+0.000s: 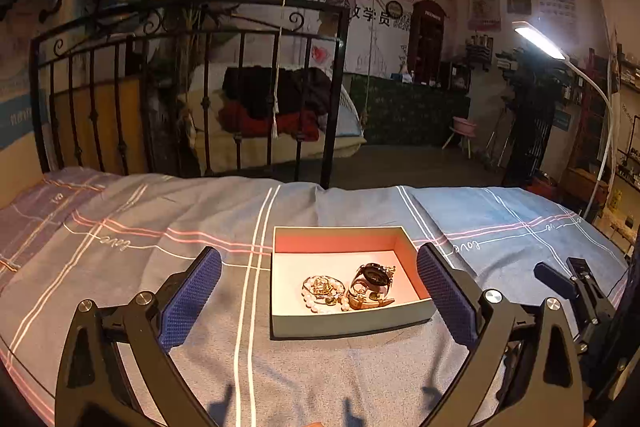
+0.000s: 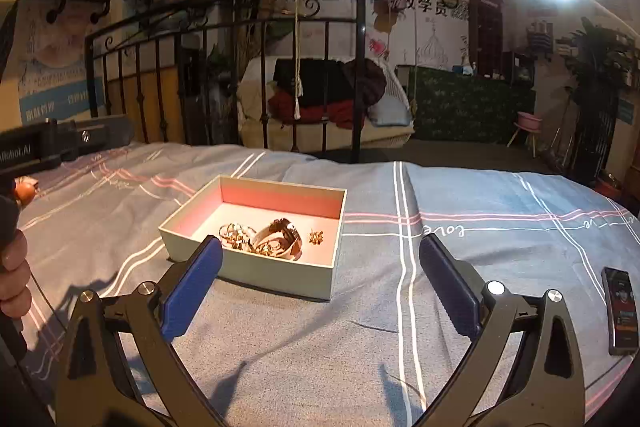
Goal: Organize jewelry
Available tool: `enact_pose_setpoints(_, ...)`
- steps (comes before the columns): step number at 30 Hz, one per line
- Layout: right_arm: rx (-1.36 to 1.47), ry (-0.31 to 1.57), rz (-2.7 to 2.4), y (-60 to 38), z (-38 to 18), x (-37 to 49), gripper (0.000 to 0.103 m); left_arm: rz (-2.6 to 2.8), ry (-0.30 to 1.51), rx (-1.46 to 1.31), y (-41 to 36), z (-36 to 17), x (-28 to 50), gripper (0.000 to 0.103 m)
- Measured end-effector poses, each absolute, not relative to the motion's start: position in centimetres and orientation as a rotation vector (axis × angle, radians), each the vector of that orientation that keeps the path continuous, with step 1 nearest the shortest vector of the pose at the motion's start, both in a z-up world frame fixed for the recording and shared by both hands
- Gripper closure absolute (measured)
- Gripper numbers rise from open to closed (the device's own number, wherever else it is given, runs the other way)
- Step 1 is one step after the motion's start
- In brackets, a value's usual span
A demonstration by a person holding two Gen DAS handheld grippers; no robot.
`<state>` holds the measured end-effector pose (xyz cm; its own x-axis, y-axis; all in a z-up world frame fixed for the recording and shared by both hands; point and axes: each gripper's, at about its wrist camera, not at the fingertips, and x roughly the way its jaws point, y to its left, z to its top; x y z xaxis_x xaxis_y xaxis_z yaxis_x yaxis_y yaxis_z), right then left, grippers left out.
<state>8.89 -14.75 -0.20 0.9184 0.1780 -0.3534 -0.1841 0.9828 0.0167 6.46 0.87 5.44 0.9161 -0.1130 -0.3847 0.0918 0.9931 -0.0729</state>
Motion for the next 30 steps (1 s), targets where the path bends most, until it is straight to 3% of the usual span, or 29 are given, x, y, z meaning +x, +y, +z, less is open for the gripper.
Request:
enact_pose_setpoints(7, 0.011, 0.196, 0.166, -15.7, 3.0, 4.4, 0.006, -0.088, 0.363, -0.034, 0.5, 5.2, 3.7, 0.007)
enact_pose_setpoints(30, 0.017, 0.211, 0.212, -15.1, 3.1, 4.5, 0.006, -0.086, 0.391, -0.033, 0.4, 4.3, 2.3, 0.007)
